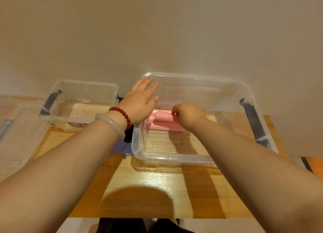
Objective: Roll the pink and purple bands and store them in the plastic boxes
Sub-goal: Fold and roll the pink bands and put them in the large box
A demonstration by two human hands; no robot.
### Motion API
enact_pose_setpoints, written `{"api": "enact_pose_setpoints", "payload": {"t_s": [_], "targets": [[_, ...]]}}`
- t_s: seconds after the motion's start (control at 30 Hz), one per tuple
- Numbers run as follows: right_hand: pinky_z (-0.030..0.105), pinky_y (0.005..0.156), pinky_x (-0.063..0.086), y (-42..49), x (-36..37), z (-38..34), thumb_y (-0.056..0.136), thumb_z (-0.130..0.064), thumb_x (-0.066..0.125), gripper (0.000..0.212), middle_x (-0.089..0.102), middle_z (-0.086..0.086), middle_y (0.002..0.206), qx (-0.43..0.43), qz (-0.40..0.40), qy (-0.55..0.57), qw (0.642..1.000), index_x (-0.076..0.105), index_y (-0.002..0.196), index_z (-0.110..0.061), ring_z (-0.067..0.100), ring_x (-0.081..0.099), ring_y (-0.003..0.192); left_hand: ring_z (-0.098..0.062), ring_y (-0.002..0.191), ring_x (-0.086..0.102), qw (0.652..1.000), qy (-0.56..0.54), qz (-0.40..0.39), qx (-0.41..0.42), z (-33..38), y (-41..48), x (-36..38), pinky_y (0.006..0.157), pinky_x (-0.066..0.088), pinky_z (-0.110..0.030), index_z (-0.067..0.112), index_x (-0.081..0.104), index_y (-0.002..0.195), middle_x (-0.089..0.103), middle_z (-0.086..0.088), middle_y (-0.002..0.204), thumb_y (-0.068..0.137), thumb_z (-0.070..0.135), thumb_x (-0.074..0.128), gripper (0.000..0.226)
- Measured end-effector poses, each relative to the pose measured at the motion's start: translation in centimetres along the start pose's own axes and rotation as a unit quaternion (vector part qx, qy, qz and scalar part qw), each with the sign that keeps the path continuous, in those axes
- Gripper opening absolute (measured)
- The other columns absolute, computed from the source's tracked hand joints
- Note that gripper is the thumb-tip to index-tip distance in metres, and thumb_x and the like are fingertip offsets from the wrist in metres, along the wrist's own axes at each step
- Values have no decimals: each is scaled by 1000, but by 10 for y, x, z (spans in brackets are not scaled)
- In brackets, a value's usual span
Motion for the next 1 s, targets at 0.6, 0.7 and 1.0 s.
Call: {"api": "enact_pose_setpoints", "payload": {"t_s": [0.6, 0.7, 1.0], "targets": [[30, 92, 48, 28, 53, -14, 92, -11, 60, 30, 66, 5, 120, 3, -129, 80, 988, 68, 119, -19, 24, 60, 108, -9, 147, -11, 999, -33, 15, 7, -7, 4, 4, 119, 5, -37, 18, 29, 151, 3, 3, 163, 104, 24, 31, 47], [29, 91, 47, 30, 56, -15, 93, -13, 58, 30, 65, 5, 122, 6, -131, 70, 989, 67, 120, -22, 26, 59, 110, -10, 147, -13, 1000, 7, -2, -4, -6, 6, 4, 120, 3, -40, 21, 22, 153, -3, 4, 163, 104, 29, 31, 50], [31, 95, 48, 35, 56, -21, 93, -13, 58, 30, 66, 6, 122, -3, -157, 34, 987, 67, 121, -19, 26, 60, 111, -11, 147, -16, 997, 70, -19, -11, -4, 9, 2, 118, -2, -37, 22, 14, 154, -9, 4, 162, 104, 34, 28, 54]]}}
Point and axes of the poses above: each hand's wrist, its own y-axis towards the middle knuckle, its own x-axis out of the palm, z = x × y, the point moved 4 cm from there along y, towards the middle knuckle
